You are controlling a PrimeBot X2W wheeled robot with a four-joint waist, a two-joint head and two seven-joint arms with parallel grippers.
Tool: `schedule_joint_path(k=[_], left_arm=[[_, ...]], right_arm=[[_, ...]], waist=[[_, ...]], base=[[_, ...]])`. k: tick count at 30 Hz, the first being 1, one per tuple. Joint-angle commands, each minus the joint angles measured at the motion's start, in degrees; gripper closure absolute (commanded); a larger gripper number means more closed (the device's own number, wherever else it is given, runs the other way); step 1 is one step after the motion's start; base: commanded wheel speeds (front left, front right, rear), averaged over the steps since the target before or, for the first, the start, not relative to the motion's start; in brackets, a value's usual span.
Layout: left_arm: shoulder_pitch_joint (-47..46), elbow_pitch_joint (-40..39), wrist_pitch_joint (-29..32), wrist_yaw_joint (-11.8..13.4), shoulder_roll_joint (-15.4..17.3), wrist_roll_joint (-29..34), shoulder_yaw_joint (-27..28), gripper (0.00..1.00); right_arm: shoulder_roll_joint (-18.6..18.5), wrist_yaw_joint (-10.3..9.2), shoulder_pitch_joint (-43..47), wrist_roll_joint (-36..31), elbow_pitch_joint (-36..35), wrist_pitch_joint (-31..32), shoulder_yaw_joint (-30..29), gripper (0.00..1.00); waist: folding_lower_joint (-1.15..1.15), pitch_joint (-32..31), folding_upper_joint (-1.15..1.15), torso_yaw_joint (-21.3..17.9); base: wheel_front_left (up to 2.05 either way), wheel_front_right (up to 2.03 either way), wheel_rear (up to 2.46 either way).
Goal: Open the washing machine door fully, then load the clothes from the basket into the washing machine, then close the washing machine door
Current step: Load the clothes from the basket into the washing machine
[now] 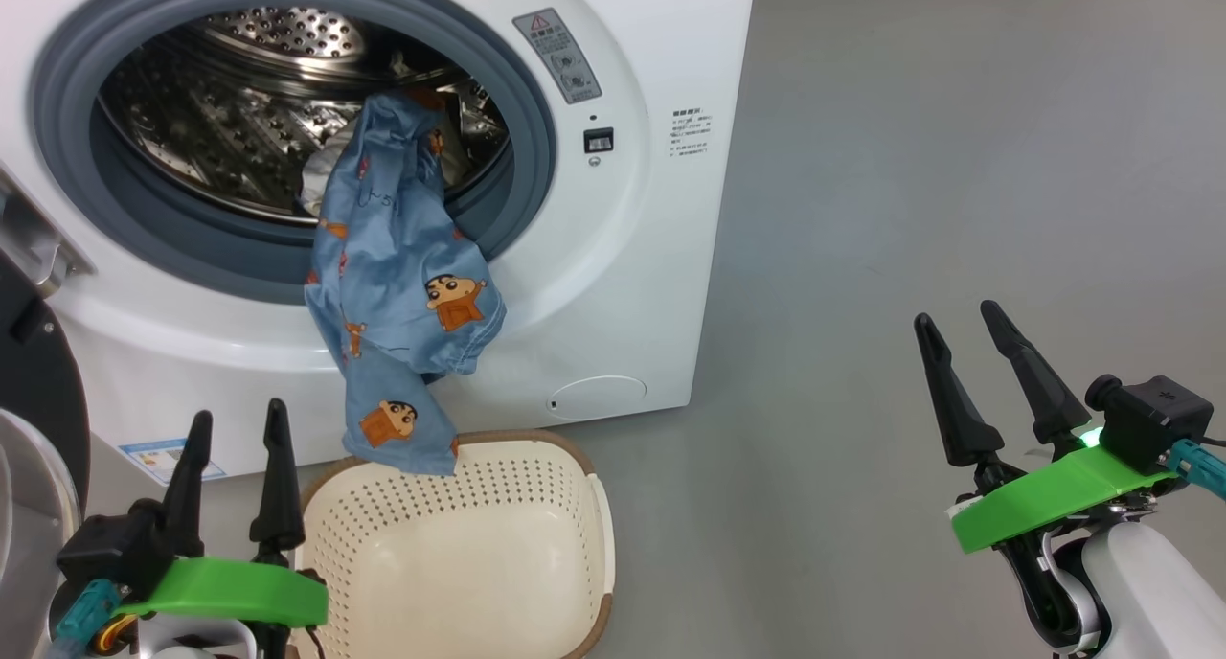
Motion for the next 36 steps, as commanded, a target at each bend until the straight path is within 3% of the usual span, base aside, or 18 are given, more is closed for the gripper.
schedule_joint_path(k=[1,23,36], left_arm=[[-0.8,-1.8,-0.4,0.3,1.2,-0.4,1.6,0.00],[-1.6,0.8,1.3,0.6,0.6,-1.9,0.4,0.00],[-9.5,12.5,4.0,0.1,1.3,-3.5,-1.5,0.00]], right_arm=[[-0.9,0.25,0.5,0.1,-1.5,-0.5,0.6,0.00],[-0.8,0.25,-0.3,0.1,-1.7,-0.5,0.5,0.00],[-0.8,0.25,-2.5,-0.3,-3.2,-0.5,0.1,0.00]], waist=[[0.00,0.0,0.00,0.0],[0.00,1.5,0.00,-0.5],[0.00,8.0,0.00,-2.2]], base=[[0.00,0.00,0.00],[0.00,0.00,0.00],[0.00,0.00,0.00]])
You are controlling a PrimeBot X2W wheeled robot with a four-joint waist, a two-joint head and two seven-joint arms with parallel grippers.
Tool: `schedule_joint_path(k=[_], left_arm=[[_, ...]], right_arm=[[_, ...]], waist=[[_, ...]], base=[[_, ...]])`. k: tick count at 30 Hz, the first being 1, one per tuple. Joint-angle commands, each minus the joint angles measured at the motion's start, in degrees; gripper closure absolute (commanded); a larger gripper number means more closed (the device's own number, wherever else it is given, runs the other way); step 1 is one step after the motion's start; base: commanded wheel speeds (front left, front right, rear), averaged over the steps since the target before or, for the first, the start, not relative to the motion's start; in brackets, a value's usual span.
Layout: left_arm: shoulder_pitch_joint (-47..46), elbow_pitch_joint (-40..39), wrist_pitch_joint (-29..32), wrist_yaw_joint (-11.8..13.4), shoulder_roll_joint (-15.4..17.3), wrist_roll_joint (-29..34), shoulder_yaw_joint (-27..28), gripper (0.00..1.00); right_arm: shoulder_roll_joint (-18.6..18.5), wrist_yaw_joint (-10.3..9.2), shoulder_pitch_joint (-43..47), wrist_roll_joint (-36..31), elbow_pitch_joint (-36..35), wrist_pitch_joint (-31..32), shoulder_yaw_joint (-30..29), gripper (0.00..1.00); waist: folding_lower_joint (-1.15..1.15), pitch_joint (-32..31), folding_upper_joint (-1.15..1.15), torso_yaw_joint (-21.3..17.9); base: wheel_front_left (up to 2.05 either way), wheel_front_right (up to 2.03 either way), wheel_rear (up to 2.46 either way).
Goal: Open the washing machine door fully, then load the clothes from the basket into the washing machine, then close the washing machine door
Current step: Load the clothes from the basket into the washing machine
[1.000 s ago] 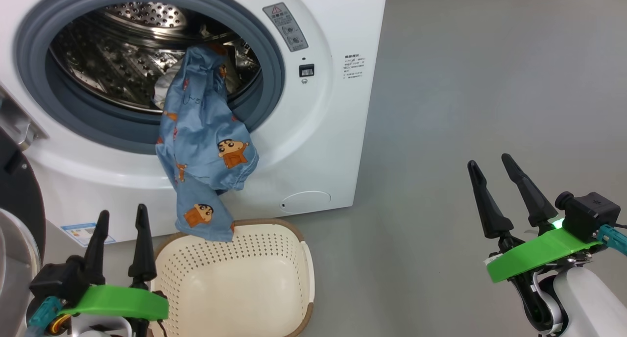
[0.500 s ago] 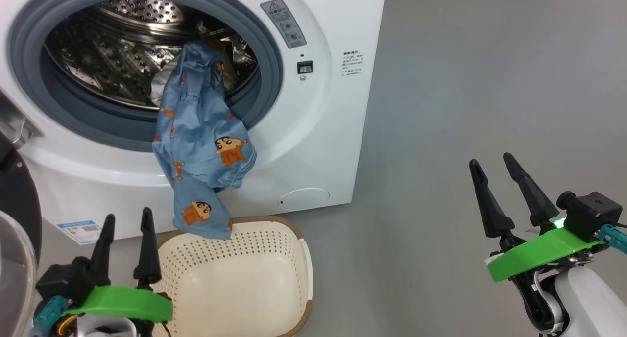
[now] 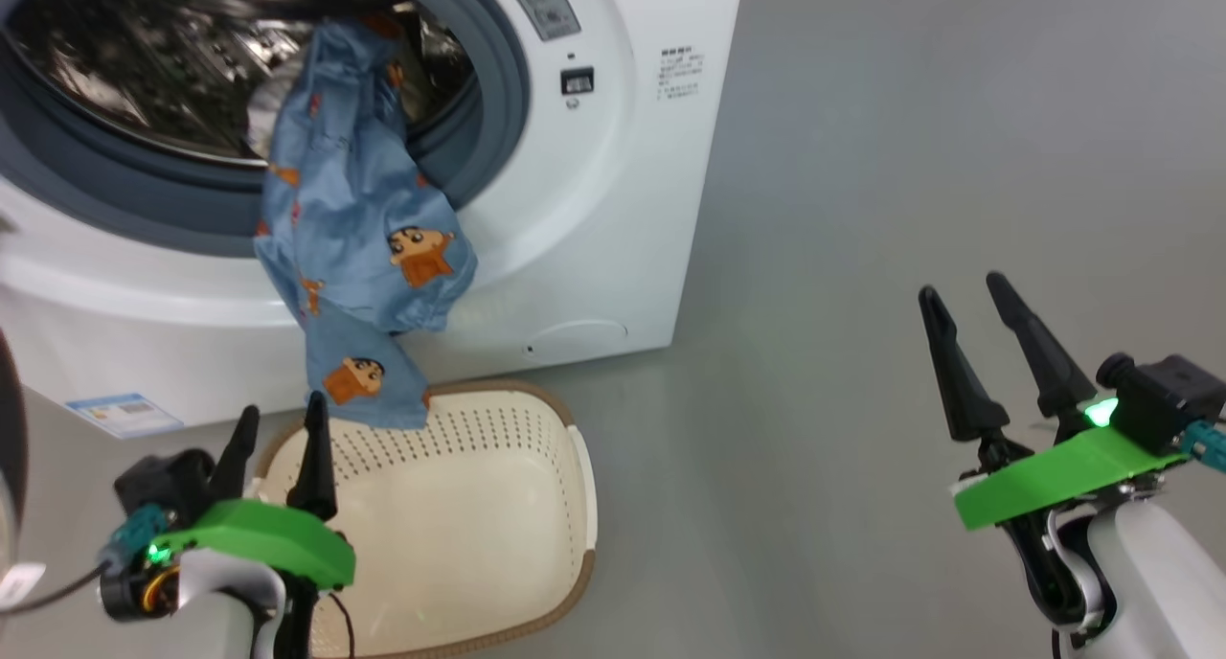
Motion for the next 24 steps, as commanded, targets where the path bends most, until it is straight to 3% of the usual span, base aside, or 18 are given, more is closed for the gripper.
schedule_joint_path(k=[1,24], left_arm=[[-2.5,0.5,-0.6,-0.4,1.6,-0.4,1.1,0.00],[-32.1,32.4,-1.7,-0.6,5.8,0.6,-2.4,0.00]], right_arm=[[-0.6,0.25,-1.7,-0.3,-1.9,-0.5,0.7,0.00],[1.0,0.25,-9.1,-2.1,-4.8,-0.5,0.5,0.00]], waist=[[0.00,2.5,0.00,-1.0],[0.00,22.1,0.00,-5.4]], base=[[0.00,0.00,0.00],[0.00,0.00,0.00]])
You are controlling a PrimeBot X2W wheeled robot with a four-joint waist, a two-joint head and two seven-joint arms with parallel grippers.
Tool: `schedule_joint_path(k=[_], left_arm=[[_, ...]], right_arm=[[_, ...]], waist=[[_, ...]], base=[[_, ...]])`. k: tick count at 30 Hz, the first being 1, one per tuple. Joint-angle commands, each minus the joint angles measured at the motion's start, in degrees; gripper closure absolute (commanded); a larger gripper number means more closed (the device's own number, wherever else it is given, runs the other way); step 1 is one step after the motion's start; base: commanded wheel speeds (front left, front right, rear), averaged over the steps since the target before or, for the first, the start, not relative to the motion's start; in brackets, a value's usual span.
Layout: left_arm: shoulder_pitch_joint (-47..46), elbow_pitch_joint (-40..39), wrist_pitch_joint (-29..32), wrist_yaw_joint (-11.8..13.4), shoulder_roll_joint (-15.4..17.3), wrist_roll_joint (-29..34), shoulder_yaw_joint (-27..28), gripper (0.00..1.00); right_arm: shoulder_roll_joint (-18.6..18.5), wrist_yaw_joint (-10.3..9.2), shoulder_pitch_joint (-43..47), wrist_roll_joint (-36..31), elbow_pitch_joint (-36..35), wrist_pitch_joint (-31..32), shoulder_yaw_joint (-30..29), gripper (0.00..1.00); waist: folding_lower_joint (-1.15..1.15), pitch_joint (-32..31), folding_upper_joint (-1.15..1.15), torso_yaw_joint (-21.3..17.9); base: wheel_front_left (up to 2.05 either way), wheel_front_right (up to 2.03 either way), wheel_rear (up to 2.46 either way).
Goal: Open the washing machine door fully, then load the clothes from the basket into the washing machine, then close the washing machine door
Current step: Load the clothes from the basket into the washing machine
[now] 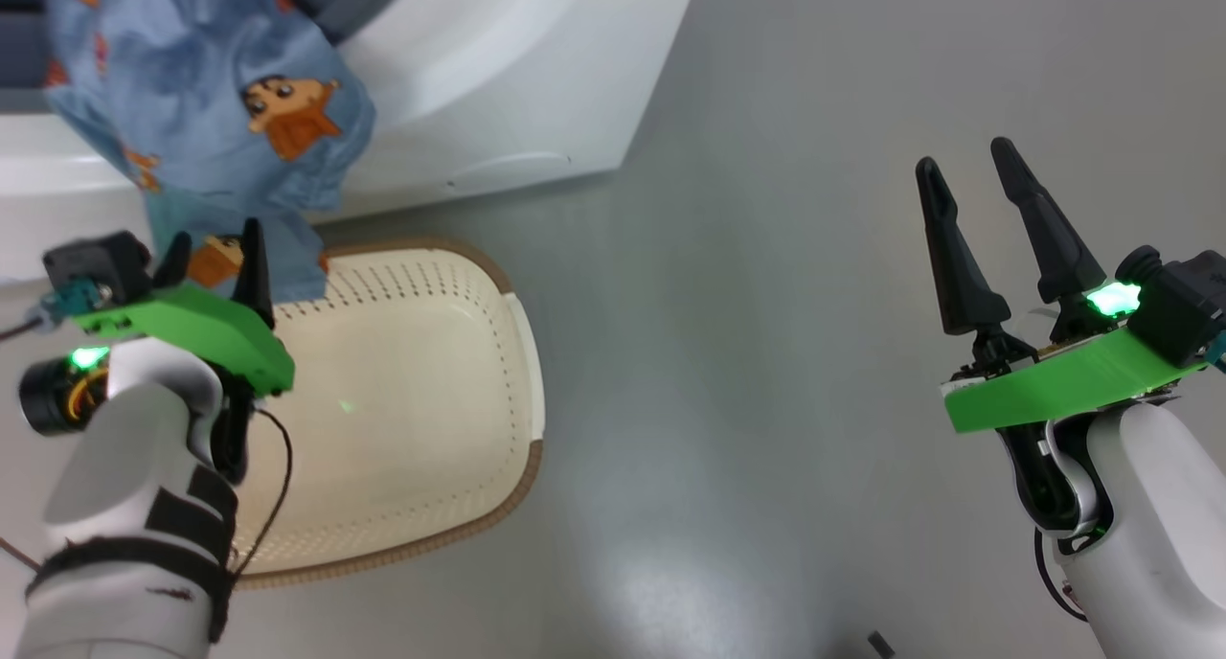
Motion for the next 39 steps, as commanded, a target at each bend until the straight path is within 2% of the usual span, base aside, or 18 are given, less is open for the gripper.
schedule_joint_path(k=[1,10,15,23,25,26,27,28,39], left_arm=[[-1.4,0.5,-0.3,0.0,2.5,-0.5,1.2,0.00],[-6.9,4.5,0.7,1.7,3.5,-2.1,2.1,0.00],[-9.2,4.9,-1.5,4.3,4.1,-3.2,3.5,0.00],[-10.1,2.7,-3.3,7.1,4.4,-2.7,4.1,0.00],[-9.4,0.0,-3.4,7.7,4.5,-2.2,4.6,0.00],[-9.0,-0.8,-3.4,7.7,4.4,-2.0,4.7,0.16],[-8.6,-1.6,-3.4,7.5,4.4,-1.7,4.7,0.86],[-8.2,-2.2,-3.4,7.2,4.4,-1.4,4.8,1.00],[-3.6,-6.4,-3.4,3.2,2.4,1.1,4.6,1.00]], right_arm=[[-0.2,0.25,0.0,-0.6,-1.5,-0.4,0.8,0.00],[0.4,0.25,-1.1,-1.0,-2.2,-0.4,0.7,0.00],[0.6,0.25,-1.4,-1.2,-2.3,-0.4,0.8,0.00],[0.4,0.25,-1.5,-1.4,-2.2,-0.4,0.5,0.00],[0.4,0.25,-1.6,-1.6,-2.0,-0.4,0.7,0.00],[0.3,0.25,-1.7,-1.6,-2.0,-0.4,0.7,0.00],[0.3,0.25,-1.8,-1.6,-1.9,-0.4,0.8,0.00],[0.3,0.25,-1.8,-1.6,-1.9,-0.4,0.7,0.00],[0.1,0.25,-1.7,-1.4,-1.0,-0.4,1.2,0.00]], waist=[[-0.01,3.6,0.00,-1.9],[-0.01,7.8,0.00,-3.2],[-0.01,8.9,0.00,-3.5],[-0.01,9.4,0.00,-3.2],[-0.01,9.4,0.00,-2.8],[-0.01,9.3,0.00,-2.7],[-0.01,9.3,0.00,-2.5],[-0.01,9.2,0.00,-2.3],[-0.01,6.0,0.00,-0.2]], base=[[0.00,0.00,0.00],[0.00,0.00,0.00],[0.00,0.00,0.00],[0.00,0.00,0.00],[0.00,0.00,0.00],[0.00,0.00,0.00],[0.00,0.00,0.00],[0.00,0.00,0.00],[0.00,0.00,0.00]])
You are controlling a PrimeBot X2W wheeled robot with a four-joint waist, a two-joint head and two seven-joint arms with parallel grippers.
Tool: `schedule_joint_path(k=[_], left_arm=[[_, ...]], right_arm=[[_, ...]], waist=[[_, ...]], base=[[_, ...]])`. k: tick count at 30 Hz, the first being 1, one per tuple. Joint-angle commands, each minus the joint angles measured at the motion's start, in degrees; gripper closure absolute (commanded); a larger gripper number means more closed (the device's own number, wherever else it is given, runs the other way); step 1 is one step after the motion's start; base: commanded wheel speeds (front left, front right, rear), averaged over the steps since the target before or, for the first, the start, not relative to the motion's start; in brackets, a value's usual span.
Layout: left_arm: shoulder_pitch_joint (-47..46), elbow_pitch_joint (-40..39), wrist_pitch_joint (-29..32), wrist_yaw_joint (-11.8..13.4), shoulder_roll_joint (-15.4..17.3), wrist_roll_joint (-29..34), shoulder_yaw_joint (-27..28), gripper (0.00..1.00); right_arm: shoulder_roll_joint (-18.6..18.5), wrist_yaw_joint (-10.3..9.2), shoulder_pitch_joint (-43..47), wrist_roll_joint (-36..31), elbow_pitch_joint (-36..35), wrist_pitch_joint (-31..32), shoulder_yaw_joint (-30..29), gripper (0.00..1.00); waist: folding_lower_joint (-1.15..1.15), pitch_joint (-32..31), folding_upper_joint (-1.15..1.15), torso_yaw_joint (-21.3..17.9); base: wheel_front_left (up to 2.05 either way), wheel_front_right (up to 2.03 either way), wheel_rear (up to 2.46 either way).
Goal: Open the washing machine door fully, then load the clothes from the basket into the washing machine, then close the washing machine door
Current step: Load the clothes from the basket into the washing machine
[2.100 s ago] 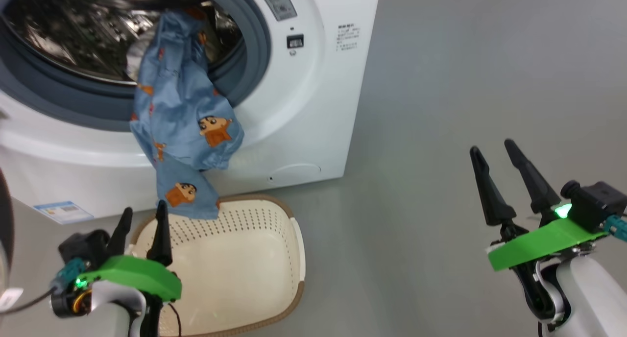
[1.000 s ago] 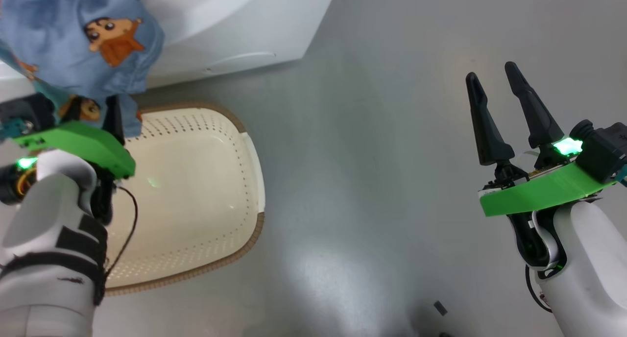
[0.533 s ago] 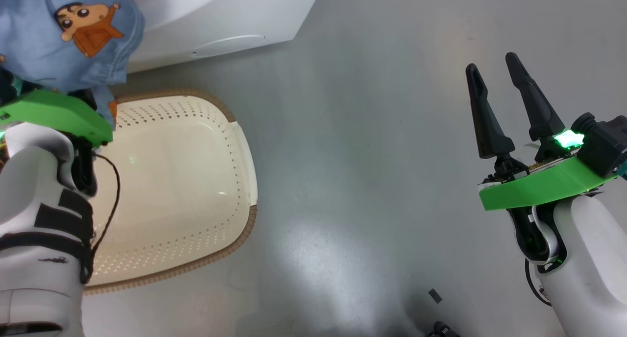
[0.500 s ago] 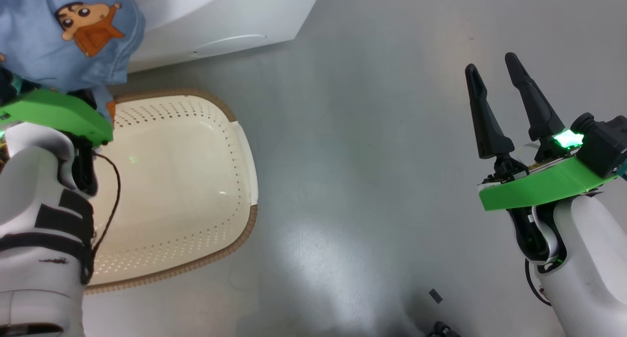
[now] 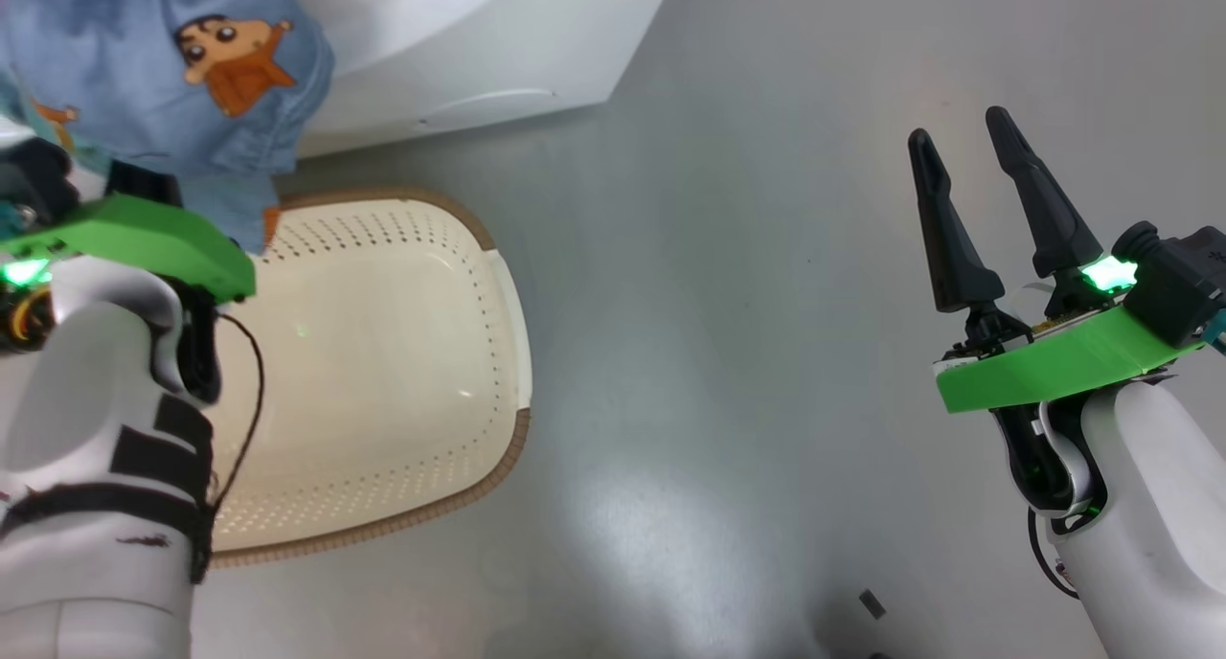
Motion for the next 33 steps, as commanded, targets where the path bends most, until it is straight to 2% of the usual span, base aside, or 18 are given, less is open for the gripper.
schedule_joint_path(k=[1,11,19,26,33], left_arm=[[2.3,-2.0,-0.5,-0.5,1.9,0.7,1.0,1.00],[5.7,-6.8,-0.5,-3.0,0.4,2.6,0.2,1.00],[0.7,-8.1,-0.5,-3.7,-1.2,-2.6,-1.5,1.00],[-6.5,-8.5,-0.5,-3.7,0.6,-6.9,-3.3,1.00],[-16.2,-1.7,2.0,-2.9,3.7,-7.3,-3.4,1.00]], right_arm=[[-0.7,0.25,0.7,-0.3,-0.8,-0.4,1.0,0.00],[-0.2,0.25,1.5,0.4,0.2,-0.4,1.7,0.00],[0.4,0.25,2.5,0.9,-0.1,-0.4,1.8,0.00],[0.8,0.25,3.1,0.8,-0.5,-0.4,1.3,0.00],[1.0,0.25,2.7,0.5,-1.0,-0.4,1.2,0.00]], waist=[[0.00,-1.2,0.00,0.8],[0.00,-5.3,0.00,1.1],[0.00,-6.0,0.00,-1.0],[0.00,-4.1,0.00,-2.5],[0.00,-1.5,0.00,-4.7]], base=[[0.00,0.00,0.00],[0.00,0.00,0.00],[0.00,0.00,0.00],[0.00,0.00,0.00],[0.00,0.00,0.00]])
